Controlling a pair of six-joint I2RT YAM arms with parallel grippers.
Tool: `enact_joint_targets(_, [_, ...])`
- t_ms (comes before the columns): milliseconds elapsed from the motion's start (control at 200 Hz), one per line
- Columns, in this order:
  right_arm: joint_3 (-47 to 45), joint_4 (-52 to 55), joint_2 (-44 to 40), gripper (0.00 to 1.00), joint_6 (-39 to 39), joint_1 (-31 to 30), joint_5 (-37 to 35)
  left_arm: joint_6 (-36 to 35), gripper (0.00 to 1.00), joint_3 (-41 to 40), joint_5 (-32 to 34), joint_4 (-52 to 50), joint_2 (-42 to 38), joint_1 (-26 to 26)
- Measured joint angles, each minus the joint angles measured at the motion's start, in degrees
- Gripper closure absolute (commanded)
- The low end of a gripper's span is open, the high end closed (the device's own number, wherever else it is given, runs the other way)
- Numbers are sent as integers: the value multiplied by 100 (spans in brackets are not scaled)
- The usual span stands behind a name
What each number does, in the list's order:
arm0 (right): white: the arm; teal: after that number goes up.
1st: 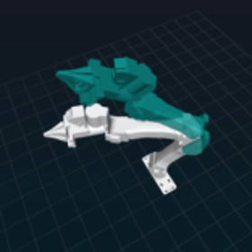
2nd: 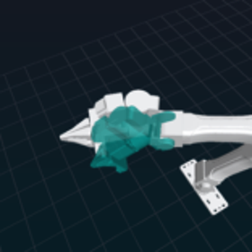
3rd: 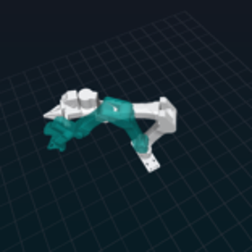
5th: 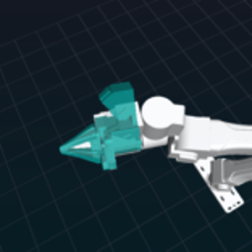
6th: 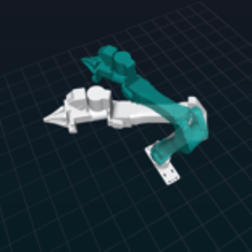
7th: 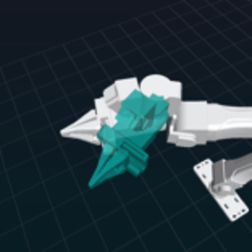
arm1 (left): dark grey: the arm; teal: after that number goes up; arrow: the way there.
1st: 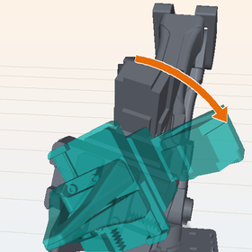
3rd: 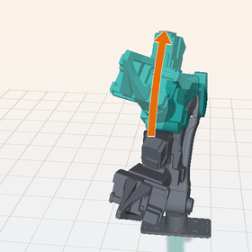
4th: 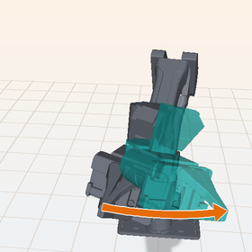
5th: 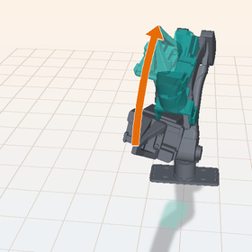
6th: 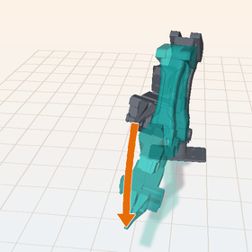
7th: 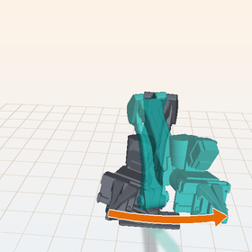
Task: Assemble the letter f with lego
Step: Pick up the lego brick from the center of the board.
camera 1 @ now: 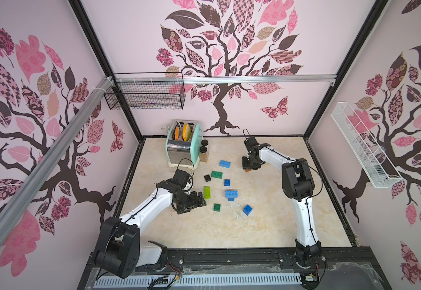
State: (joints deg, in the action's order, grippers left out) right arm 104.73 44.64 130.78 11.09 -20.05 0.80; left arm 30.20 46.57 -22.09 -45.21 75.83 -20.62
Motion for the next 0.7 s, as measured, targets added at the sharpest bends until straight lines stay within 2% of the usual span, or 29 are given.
enact_joint_targets(140, [-37,-20,-20,63,15,-4,-52,-2,8,0,-7,9,11,7])
enact_joint_targets(490, [-186,140,-166,66,26,-157,-170,-157,7,140,-295,24,61,9])
enact_joint_targets(700, [-142,612,-431,68,44,-415,-256,-229,7,195,-730,365,-448,13])
